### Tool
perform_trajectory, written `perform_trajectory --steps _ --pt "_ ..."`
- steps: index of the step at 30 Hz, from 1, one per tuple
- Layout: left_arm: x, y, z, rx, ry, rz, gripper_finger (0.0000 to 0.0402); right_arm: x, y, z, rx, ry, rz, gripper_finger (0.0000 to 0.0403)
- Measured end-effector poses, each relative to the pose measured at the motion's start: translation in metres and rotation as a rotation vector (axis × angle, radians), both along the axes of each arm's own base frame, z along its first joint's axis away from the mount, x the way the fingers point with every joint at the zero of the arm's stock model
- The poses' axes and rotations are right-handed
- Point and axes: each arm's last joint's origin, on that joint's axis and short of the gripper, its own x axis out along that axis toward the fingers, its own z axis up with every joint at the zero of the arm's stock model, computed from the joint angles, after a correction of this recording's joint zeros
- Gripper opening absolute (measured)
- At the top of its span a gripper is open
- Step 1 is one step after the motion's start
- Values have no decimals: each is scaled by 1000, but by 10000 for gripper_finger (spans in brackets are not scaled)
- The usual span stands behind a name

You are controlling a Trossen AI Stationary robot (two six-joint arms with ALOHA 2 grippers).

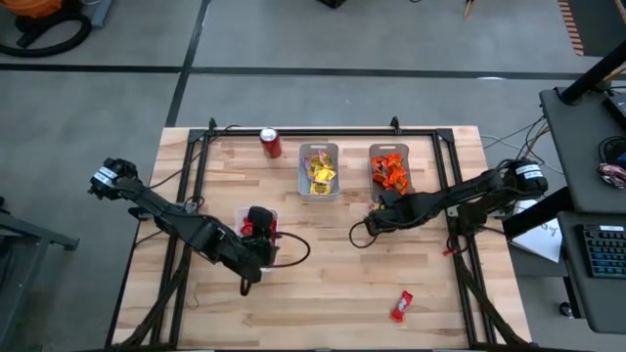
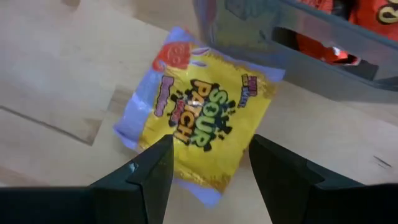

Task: Sort candy
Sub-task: Put the yellow candy into the gray bin

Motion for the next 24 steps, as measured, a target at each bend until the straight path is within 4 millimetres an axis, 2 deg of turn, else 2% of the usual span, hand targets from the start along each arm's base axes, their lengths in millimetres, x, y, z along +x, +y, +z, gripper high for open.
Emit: perform_trajectory --steps 4,8,18,24 --pt "4 4 1 14 -3 -10 126 2 -1 -4 -6 -38 -11 199" --pt "7 11 0 16 -5 10 126 0 -2 -9 -9 -62 -40 173" --pt "14 20 -1 5 -23 52 126 -1 -2 -13 -16 -70 -7 20" --pt "14 19 -5 -30 -43 82 126 0 -1 -9 -16 -83 32 10"
